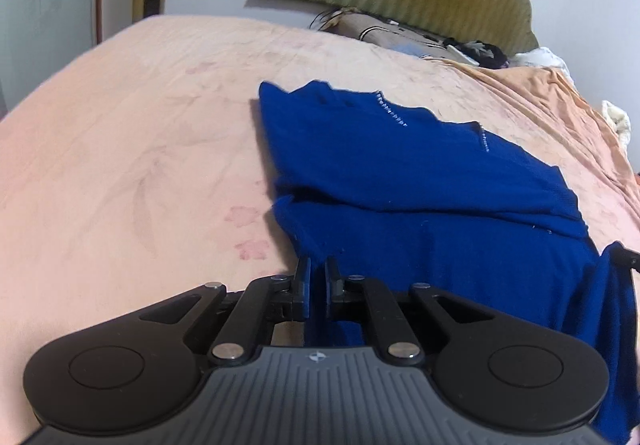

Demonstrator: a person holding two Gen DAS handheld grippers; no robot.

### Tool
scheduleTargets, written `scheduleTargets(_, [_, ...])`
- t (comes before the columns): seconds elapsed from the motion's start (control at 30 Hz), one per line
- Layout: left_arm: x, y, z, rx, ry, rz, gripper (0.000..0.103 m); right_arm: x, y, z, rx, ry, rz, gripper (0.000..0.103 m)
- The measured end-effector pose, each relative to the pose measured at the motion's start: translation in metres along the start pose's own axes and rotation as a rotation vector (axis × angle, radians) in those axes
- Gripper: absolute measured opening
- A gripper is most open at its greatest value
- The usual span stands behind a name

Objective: Fold small clothes

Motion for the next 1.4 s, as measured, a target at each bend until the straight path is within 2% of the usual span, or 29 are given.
scheduleTargets(0.17, [0.014, 0.017, -0.013, 0.107, 0.067, -0.107, 0.009, 0.006, 0.000, 0.001, 0.014, 0.009, 0.007, 0.005])
scheduleTargets(0.23, [0.023, 0.024, -0.018, 0.140, 0.098, -0.144, 0.013, 0.012, -0.005, 0.000, 0.004, 0.021, 0.033, 0.005])
scheduleTargets(0.27, [0.028, 0.025, -0.019, 0.151, 0.114, -0.155, 0.020, 0.014, -0.007, 0.000, -0.003, 0.027, 0.046, 0.005])
scheduleTargets(0.3, [0.033, 0.026, -0.019, 0.162, 0.130, -0.161, 0.033, 0.016, -0.008, 0.001, -0.010, 0.032, 0.058, 0.005])
scheduleTargets(0.33, [0.037, 0.024, -0.020, 0.177, 0.133, -0.162, 0.040, 0.018, -0.009, 0.001, -0.016, 0.036, 0.067, 0.005])
scheduleTargets(0.4, [0.040, 0.016, -0.026, 0.220, 0.113, -0.153, 0.075, 0.022, -0.009, 0.001, -0.024, 0.045, 0.075, 0.006])
scheduleTargets(0.43, [0.040, 0.012, -0.029, 0.229, 0.103, -0.144, 0.077, 0.023, -0.009, 0.002, -0.025, 0.048, 0.074, 0.006])
scheduleTargets(0.47, [0.040, 0.008, -0.031, 0.228, 0.082, -0.122, 0.076, 0.024, -0.008, 0.003, -0.026, 0.050, 0.071, 0.006])
scheduleTargets(0.5, [0.040, 0.002, -0.030, 0.215, 0.077, -0.087, 0.067, 0.024, -0.007, 0.003, -0.025, 0.051, 0.070, 0.006])
scheduleTargets(0.53, [0.041, -0.003, -0.027, 0.202, 0.086, -0.058, 0.051, 0.024, -0.006, 0.003, -0.024, 0.048, 0.071, 0.006])
scheduleTargets(0.57, [0.042, -0.006, -0.021, 0.189, 0.112, -0.044, 0.017, 0.023, -0.006, 0.003, -0.023, 0.042, 0.075, 0.006])
scheduleTargets(0.6, [0.044, -0.007, -0.012, 0.171, 0.145, -0.047, 0.008, 0.021, -0.007, 0.002, -0.020, 0.035, 0.078, 0.006])
scheduleTargets(0.7, [0.036, -0.007, -0.008, 0.180, 0.115, -0.062, 0.005, 0.016, -0.009, 0.001, 0.001, 0.011, 0.076, 0.005])
scheduleTargets(0.83, [0.010, -0.013, -0.012, 0.200, 0.022, -0.052, 0.005, 0.005, -0.012, 0.000, 0.052, -0.020, 0.047, 0.004])
scheduleTargets(0.97, [-0.010, -0.018, 0.003, 0.123, -0.013, -0.022, 0.005, -0.003, -0.012, 0.006, 0.066, -0.037, 0.042, 0.003])
scheduleTargets(1.07, [-0.012, -0.015, 0.016, 0.083, 0.007, -0.049, 0.005, -0.001, -0.015, 0.007, 0.073, -0.035, 0.067, 0.004])
scheduleTargets(1.1, [-0.010, -0.015, 0.017, 0.083, 0.021, -0.053, 0.005, 0.001, -0.017, 0.007, 0.072, -0.029, 0.078, 0.015])
scheduleTargets(1.13, [-0.007, -0.015, 0.016, 0.084, 0.028, -0.052, 0.005, 0.003, -0.021, 0.004, 0.064, -0.023, 0.096, 0.017])
scheduleTargets(1.17, [-0.005, -0.015, 0.014, 0.077, 0.028, -0.049, 0.008, 0.005, -0.024, 0.001, 0.051, -0.012, 0.113, 0.028])
scheduleTargets(1.2, [-0.001, -0.015, 0.011, 0.063, 0.036, -0.037, 0.012, 0.008, -0.028, -0.002, 0.034, -0.001, 0.131, 0.047])
scheduleTargets(1.23, [0.003, -0.011, 0.008, 0.050, 0.045, -0.026, 0.016, 0.012, -0.030, -0.006, 0.018, 0.003, 0.142, 0.055])
scheduleTargets(1.27, [0.008, -0.006, 0.004, 0.035, 0.051, -0.020, 0.031, 0.016, -0.032, -0.010, 0.007, 0.010, 0.146, 0.059])
scheduleTargets(1.3, [0.013, -0.003, -0.001, 0.015, 0.051, -0.019, 0.050, 0.021, -0.031, -0.013, 0.001, 0.024, 0.141, 0.058])
scheduleTargets(1.37, [0.023, 0.004, -0.011, -0.019, 0.035, -0.017, 0.074, 0.034, -0.030, -0.018, -0.017, 0.060, 0.133, 0.058])
scheduleTargets(1.4, [0.027, 0.006, -0.016, -0.036, 0.024, -0.008, 0.074, 0.040, -0.029, -0.021, -0.026, 0.077, 0.133, 0.058])
Point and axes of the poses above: each gripper's, at about its wrist camera, not at the fingertips, and z roughly the way its jaws point, y to its left, x to its underside, the point moved 10 cm from there along z, roughly the way its jaws point, and after that the axes turned 8 degrees about y, right-handed, at the moved point
